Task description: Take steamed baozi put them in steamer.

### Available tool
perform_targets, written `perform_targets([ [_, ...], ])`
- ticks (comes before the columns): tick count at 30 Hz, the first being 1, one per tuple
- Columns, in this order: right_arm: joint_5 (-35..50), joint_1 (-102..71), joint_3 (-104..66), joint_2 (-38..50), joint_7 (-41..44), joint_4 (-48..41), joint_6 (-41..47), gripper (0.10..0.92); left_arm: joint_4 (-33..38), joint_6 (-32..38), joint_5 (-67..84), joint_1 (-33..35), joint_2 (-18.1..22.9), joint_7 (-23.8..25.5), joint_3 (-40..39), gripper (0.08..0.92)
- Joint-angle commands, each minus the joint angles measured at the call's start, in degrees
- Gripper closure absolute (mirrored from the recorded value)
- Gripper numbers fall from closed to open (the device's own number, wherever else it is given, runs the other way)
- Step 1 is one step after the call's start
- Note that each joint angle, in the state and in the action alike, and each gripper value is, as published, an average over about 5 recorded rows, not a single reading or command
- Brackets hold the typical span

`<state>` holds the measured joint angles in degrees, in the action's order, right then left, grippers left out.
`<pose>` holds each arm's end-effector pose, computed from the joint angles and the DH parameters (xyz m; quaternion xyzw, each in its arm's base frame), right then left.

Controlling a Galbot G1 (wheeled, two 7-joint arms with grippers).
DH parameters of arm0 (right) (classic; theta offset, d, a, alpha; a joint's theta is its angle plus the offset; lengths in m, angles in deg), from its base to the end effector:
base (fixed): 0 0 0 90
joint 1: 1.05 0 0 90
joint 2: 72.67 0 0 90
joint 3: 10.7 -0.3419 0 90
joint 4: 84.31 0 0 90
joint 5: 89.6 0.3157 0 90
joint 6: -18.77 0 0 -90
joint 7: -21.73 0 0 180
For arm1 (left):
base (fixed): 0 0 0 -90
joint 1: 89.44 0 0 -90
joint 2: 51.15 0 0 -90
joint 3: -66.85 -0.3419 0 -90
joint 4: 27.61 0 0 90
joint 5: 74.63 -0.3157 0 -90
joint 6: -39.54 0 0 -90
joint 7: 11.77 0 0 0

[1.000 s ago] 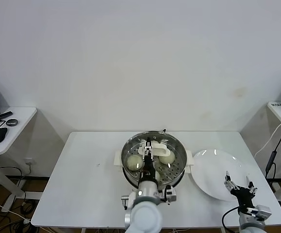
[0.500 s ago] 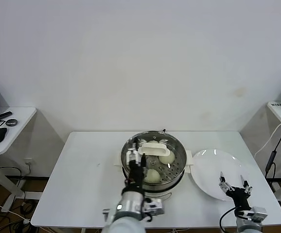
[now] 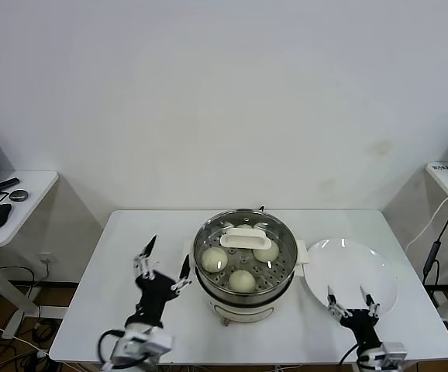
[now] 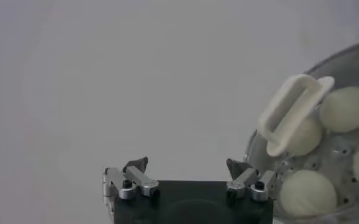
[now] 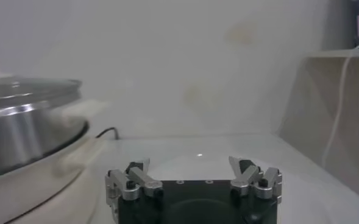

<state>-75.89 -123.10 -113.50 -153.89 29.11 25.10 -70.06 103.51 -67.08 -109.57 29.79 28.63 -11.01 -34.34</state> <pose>0.1272 -0.1014 -0.3441 -0.0146 -0.9947 -0.0091 0.1016 0.1351 -0.0216 -0.2364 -0.0564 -0.9448 -0.3226 0.0100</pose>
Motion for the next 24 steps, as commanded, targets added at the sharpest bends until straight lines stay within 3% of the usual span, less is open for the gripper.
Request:
perform_targets([
  [1, -2.10, -3.42, 1.00, 0.28, 0.01, 1.87, 0.43, 0.203, -7.83, 14.47, 30.96, 13.31, 0.95, -10.88, 13.53, 0.177],
  [12, -5.53, -4.97, 0.15, 0.21, 0.82, 2.61, 2.92, 0.203, -8.45, 8.53, 43.34, 14.46, 0.52, -4.59, 14.02, 0.177],
  [24, -6.20, -7.31, 0.96, 1.09, 1.10, 5.91, 5.91, 0.203, -5.65, 8.43, 41.23, 17.18, 1.53, -3.03, 12.95, 0.177],
])
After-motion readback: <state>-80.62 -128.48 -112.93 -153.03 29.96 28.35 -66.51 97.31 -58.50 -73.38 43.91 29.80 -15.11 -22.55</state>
